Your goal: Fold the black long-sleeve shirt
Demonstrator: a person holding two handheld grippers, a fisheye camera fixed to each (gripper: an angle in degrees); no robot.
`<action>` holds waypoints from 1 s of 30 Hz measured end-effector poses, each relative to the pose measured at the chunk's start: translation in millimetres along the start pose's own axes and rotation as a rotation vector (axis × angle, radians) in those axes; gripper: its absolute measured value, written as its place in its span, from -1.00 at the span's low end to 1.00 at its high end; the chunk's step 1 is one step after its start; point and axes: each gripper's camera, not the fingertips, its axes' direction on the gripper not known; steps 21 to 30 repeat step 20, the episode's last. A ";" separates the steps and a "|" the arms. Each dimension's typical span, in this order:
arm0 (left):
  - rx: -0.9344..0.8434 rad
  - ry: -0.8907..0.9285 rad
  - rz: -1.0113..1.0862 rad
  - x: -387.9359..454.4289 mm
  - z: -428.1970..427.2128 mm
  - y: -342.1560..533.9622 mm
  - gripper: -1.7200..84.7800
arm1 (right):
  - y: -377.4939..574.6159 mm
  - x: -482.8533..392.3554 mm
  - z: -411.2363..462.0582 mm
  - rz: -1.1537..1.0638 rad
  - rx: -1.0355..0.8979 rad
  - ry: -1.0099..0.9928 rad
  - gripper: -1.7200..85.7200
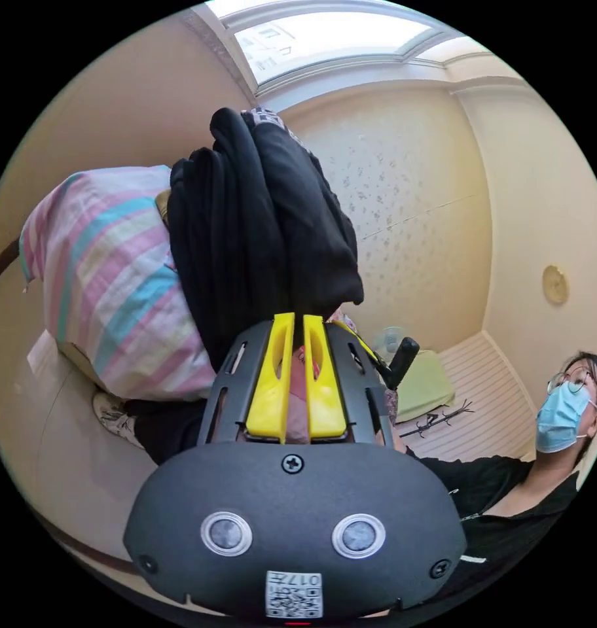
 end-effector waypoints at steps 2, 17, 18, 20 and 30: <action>0.029 -0.073 0.002 13.3 3.7 23.9 -0.96 | 42.4 15.4 1.5 0.086 -0.032 0.015 -0.82; -0.407 -0.132 0.535 267.2 205.5 23.1 -0.97 | 361.5 124.6 -245.2 0.706 0.787 0.024 -0.95; -0.411 -0.114 0.595 294.7 221.3 25.2 -0.97 | 376.0 121.7 -257.1 0.715 0.808 0.077 -0.95; -0.430 -0.079 0.655 328.5 248.5 32.6 -0.97 | 397.3 120.0 -267.2 0.742 0.809 0.158 -0.95; -0.430 -0.079 0.655 328.5 248.5 32.6 -0.97 | 397.3 120.0 -267.2 0.742 0.809 0.158 -0.95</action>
